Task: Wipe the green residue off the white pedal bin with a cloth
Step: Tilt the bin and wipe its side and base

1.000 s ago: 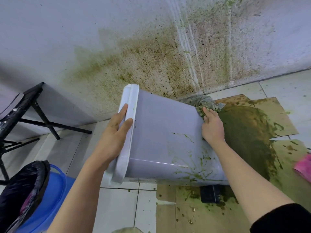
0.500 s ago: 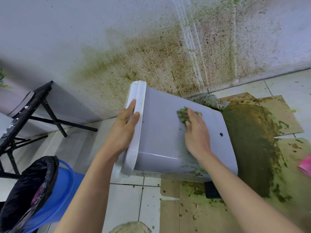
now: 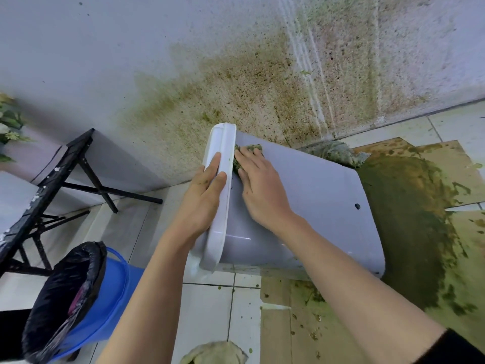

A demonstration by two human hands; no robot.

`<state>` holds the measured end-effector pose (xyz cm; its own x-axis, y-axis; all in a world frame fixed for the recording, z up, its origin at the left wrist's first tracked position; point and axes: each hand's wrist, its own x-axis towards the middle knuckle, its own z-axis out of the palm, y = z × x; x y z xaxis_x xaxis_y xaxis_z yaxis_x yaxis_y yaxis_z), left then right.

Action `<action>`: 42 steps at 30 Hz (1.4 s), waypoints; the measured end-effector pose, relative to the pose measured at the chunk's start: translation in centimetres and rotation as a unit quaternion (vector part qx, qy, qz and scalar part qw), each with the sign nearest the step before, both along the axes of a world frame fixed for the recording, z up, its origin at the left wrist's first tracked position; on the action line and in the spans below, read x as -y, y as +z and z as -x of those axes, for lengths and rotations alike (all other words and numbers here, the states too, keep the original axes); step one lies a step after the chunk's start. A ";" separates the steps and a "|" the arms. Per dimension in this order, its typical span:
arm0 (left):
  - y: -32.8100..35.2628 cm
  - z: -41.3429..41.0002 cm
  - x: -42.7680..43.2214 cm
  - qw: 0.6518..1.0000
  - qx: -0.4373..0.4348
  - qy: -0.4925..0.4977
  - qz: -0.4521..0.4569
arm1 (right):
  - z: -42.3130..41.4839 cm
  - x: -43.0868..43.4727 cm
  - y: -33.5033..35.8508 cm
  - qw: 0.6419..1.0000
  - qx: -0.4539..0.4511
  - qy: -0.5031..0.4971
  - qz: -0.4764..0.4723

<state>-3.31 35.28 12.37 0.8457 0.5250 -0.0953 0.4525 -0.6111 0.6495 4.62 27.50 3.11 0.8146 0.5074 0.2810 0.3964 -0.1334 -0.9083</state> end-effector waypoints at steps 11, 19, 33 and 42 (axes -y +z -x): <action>0.0 0.8 -0.6 1.000 -0.003 0.005 0.015 | 10.3 5.5 -4.8 0.985 0.171 0.003 -0.032; -0.2 1.1 -1.0 1.000 -0.007 0.024 0.020 | 10.3 8.3 -11.8 0.974 0.200 -0.101 -0.028; 0.2 -0.3 1.2 1.000 -0.006 0.004 -0.026 | 7.3 12.1 -7.5 0.975 -0.071 -0.182 -0.106; 0.5 -0.5 1.5 0.999 -0.019 0.006 -0.025 | 5.0 8.1 -5.5 0.995 -0.071 -0.039 0.066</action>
